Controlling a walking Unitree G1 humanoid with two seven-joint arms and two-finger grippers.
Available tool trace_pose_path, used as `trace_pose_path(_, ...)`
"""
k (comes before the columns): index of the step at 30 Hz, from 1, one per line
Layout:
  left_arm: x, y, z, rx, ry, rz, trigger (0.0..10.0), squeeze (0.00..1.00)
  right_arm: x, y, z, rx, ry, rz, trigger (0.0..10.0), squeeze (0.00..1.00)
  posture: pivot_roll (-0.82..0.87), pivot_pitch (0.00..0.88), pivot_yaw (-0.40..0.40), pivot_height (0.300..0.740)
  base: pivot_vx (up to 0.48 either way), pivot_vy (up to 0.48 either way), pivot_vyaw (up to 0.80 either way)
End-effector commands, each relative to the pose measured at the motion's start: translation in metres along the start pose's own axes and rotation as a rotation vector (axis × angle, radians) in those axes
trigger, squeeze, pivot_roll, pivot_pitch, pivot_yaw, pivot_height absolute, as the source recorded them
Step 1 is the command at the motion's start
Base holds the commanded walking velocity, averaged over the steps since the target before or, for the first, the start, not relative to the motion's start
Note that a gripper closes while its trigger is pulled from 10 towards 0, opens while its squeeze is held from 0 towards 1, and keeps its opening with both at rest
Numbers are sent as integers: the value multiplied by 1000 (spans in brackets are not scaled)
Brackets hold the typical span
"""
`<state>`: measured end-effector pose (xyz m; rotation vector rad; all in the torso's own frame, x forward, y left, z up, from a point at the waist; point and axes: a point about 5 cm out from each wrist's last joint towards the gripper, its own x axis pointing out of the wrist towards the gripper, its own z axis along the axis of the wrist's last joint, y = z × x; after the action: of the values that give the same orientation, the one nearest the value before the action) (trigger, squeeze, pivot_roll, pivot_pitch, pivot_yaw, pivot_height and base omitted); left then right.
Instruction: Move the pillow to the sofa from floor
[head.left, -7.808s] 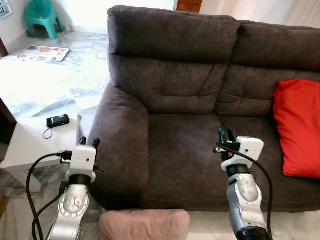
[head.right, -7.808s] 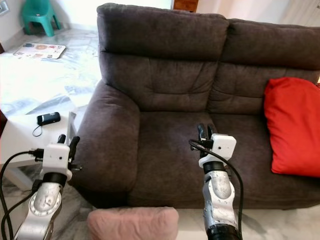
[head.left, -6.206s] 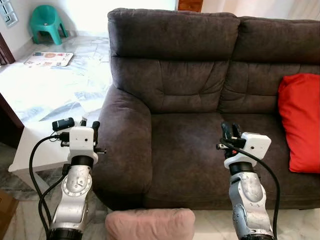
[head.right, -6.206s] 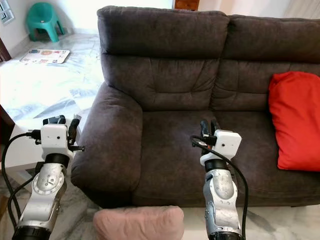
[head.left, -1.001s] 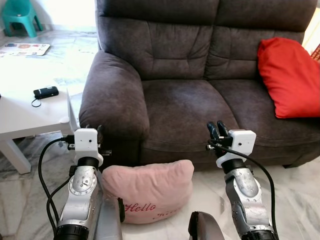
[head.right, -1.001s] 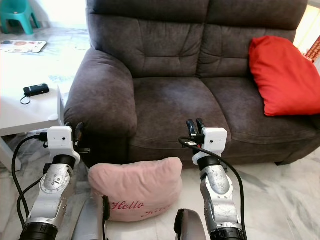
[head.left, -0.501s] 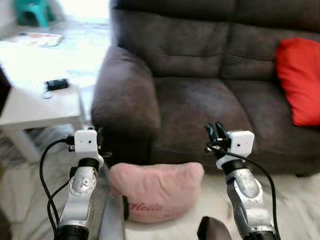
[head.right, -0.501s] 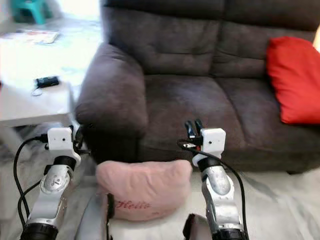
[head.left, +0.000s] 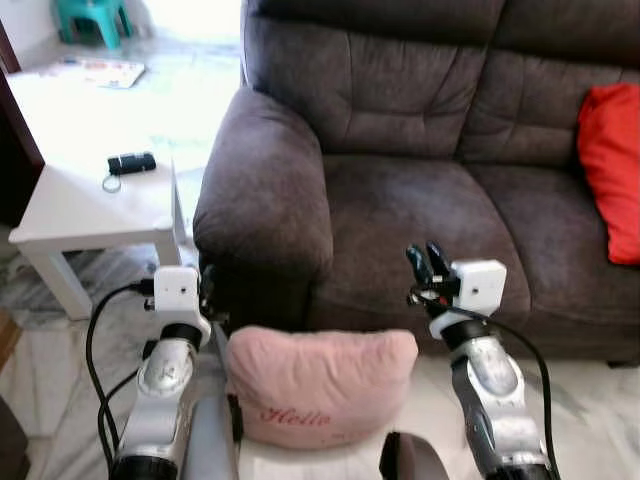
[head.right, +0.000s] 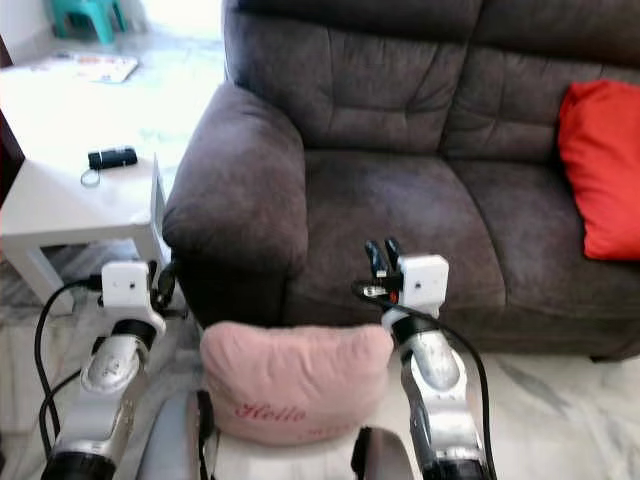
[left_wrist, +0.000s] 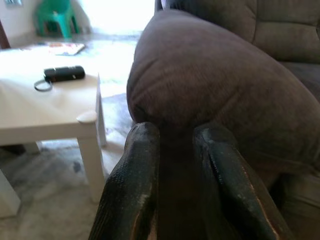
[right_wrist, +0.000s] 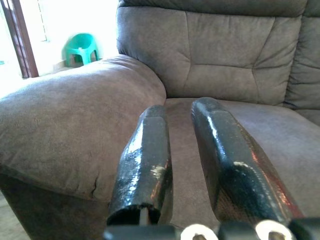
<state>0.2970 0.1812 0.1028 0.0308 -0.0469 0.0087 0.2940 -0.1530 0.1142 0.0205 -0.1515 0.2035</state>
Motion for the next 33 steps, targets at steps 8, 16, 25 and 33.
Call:
trace_pose_path(8, -14, -10, -37, 24, 200, -118, 10000, 0, -4, -13, -15, -19, 103, -72, 10000, 0, 94, 0, -124, 540, 0, 0, 0)
trace_pose_path(16, -30, 5, -73, 23, 375, -57, 10000, 0, -2, -14, -12, -14, 94, -77, 10000, 0, 89, 0, -123, 540, 0, 0, 0)
trace_pose_path(25, -30, 11, -80, -20, 394, -22, 10000, 0, -1, -13, -9, -6, 82, -73, 10000, 0, 85, 0, -125, 540, 55, 0, 0)
trace_pose_path(33, -32, 8, -83, -33, 393, -34, 10000, 0, 0, -13, -7, -11, 76, -67, 10000, 0, 88, 0, -131, 540, 267, 0, 0)
